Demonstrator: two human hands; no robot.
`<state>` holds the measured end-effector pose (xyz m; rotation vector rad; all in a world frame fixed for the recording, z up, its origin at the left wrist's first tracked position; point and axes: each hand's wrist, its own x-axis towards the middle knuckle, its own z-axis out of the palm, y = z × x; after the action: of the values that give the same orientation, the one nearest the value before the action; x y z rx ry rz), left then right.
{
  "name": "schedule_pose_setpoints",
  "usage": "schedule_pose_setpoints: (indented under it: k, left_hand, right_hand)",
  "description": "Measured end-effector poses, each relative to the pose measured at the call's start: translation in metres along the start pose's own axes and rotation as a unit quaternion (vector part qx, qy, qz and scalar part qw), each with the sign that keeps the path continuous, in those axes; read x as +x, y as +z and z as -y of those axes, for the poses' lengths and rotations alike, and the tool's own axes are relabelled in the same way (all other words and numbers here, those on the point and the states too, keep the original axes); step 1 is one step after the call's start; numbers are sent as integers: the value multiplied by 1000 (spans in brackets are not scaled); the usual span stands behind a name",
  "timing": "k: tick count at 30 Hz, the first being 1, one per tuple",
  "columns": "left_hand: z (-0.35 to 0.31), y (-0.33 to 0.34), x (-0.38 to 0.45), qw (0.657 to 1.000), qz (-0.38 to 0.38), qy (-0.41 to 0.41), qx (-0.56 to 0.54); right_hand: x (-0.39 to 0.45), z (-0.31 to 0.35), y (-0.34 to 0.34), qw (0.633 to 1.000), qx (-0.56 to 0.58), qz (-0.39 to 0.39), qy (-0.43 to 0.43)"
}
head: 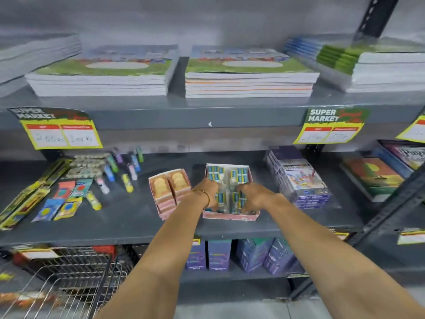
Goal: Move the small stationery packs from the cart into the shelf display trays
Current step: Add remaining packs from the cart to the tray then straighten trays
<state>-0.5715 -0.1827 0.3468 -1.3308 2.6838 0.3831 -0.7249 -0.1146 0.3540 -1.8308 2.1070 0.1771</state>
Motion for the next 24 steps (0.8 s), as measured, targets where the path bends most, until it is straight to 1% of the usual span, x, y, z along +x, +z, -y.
schedule_pose_setpoints:
  k: [7,10,13,16,24]
  left_hand:
    - [0,12,5,999,22,-1,-41]
    - [1,15,1,999,-4,-2,-41]
    - [4,19,-3,999,-24,8,-26]
    - [6,29,-10,1000,3,17,1]
    - [11,37,-21,999,9,26,-22]
  right_hand:
    - [8,3,10,1000,-14,24,-1]
    - [8,0,11,999,-8,32,3]
    - [7,1,14,1000,12,11,7]
    - [6,7,24,999,24,-13,17]
    - [7,13,31,998,47,-6,29]
